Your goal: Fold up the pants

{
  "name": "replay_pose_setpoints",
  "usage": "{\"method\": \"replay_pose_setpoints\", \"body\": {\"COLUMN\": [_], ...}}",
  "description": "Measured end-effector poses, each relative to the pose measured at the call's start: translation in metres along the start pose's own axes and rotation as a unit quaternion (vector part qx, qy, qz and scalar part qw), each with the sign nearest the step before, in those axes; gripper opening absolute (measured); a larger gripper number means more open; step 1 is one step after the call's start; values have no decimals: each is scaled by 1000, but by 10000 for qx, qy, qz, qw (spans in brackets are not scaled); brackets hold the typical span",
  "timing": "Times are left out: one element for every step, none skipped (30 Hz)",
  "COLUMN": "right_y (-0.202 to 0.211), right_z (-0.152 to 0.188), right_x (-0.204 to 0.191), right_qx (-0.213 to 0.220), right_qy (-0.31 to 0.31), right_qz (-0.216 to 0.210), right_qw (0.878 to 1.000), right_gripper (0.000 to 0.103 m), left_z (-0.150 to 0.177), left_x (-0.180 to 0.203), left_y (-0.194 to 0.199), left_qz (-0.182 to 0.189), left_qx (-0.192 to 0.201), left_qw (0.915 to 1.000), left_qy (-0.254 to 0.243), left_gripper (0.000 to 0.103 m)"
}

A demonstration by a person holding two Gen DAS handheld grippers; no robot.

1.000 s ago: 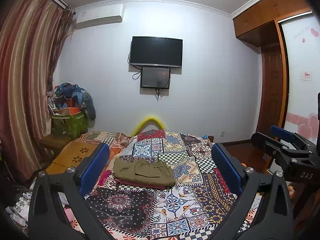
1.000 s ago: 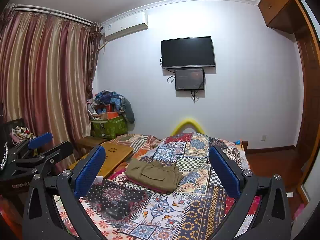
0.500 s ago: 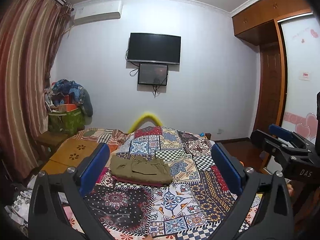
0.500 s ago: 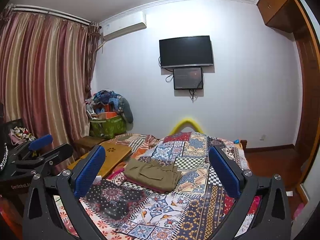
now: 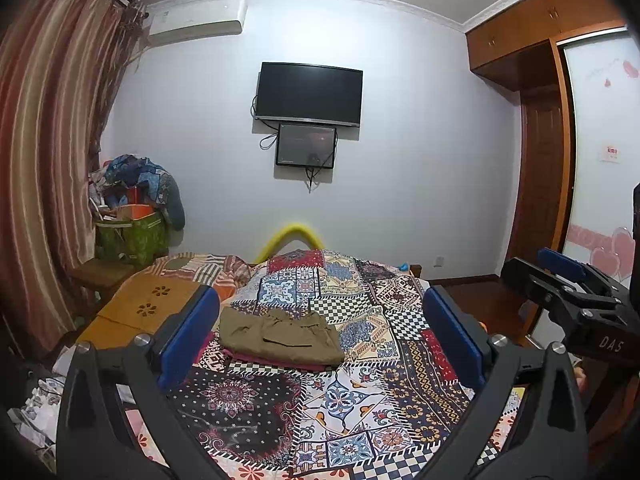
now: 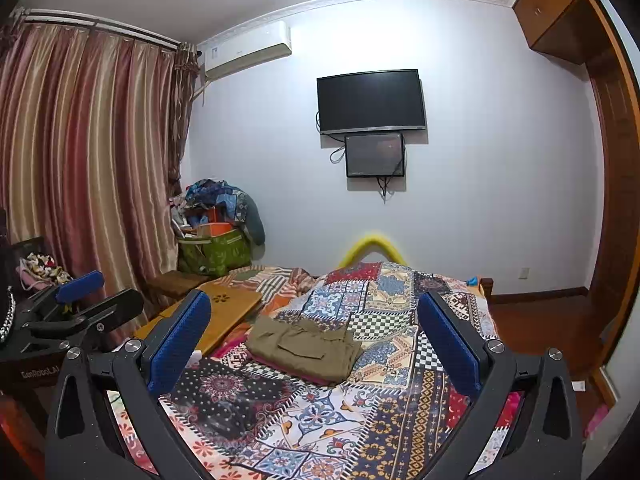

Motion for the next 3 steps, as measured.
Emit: {"method": "replay_pose_setpoints", "body": {"right_y": [0, 0, 0], "right_z": [0, 0, 0], "right_x": [0, 0, 0], "right_qx": [1, 1, 2], "right_qy": [-7, -11, -10], "right_qz": [-2, 2, 4], "right_qw": [10000, 10000, 10000], "right_gripper": [103, 103, 103], "left_z": [0, 1, 1], "left_x": [0, 0, 0], "left_y": [0, 0, 0], "left_qz": [-5, -15, -28], "left_qx": [1, 4, 3], "left_qw": [10000, 10000, 10000], "left_qy": [-13, -21, -29], "left_gripper": [103, 103, 103]}}
Point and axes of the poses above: each gripper's, at about its wrist camera, not at the fingertips, and y roughly against the way its jaws point, x to its right, z to its underside, the point moved 6 cm from there along -y, roughly the way its jaws point, and after that the axes turned 3 degrees about -y, right-handed, at the moved point
